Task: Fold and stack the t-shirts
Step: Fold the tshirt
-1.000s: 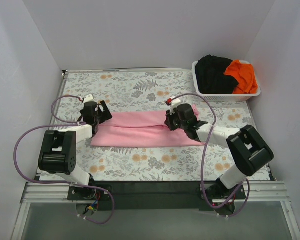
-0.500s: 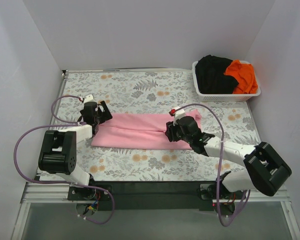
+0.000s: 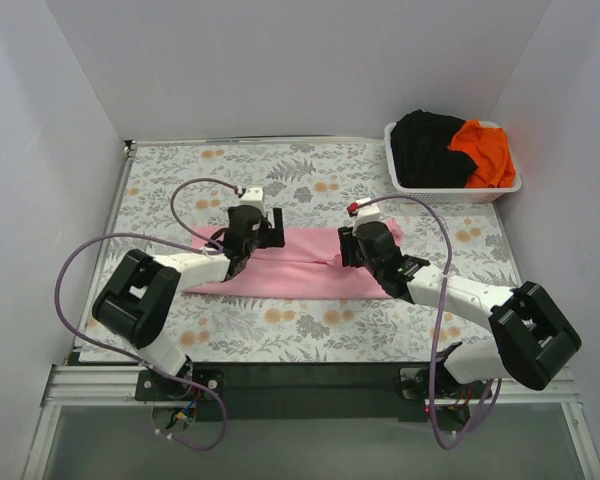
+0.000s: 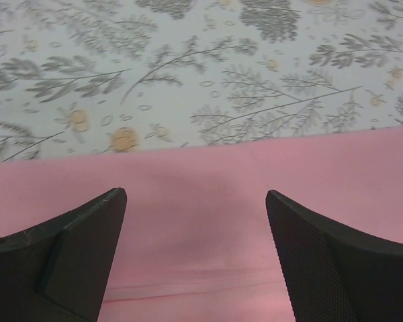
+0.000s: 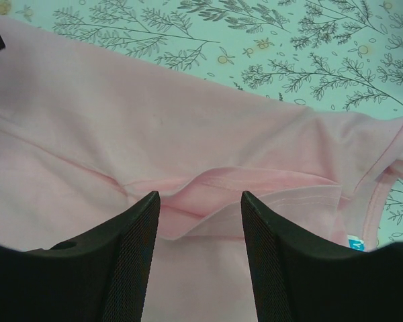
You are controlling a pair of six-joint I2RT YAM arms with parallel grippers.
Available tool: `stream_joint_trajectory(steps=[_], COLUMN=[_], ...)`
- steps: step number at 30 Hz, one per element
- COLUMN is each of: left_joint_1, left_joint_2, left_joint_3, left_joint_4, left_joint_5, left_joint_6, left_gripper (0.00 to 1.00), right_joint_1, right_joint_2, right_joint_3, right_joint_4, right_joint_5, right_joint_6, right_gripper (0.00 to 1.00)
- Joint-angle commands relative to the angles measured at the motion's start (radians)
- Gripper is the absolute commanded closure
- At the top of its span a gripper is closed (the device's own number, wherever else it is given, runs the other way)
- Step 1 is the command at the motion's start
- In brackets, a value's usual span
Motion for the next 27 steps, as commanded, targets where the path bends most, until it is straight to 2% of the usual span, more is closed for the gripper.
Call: stream_joint_trajectory(steps=[1,6,14,27], left_joint_1=[-0.083,-0.13,-0.141,-0.14], left_joint_2=[0.053,0.151,0.26,0.259], left_joint_3=[0.064,0.142,0.206,0.193], left_joint_4=[0.018,0.009,-0.031,-0.038], left_joint_5=[-0.042,-0.047,-0.074,-0.093], left_joint_6=[0.025,0.013,0.011,0.016], left_gripper=[0.21,0.21,0.21,0.21], right_joint_1=[-0.014,-0.031,-0.036,-0.051], right_joint_2=[0.05,0.105,0.096,0.22], right_joint_3=[0.073,0.102,0.085,0.137], right_joint_4=[-0.008,-0.017,-0.087,-0.097], right_joint_5=[0.055,0.066,0.108,0.123], right_joint_6=[-0.002,0.013,0.058,0.084], right_gripper=[0.53,0.53,0.53,0.53])
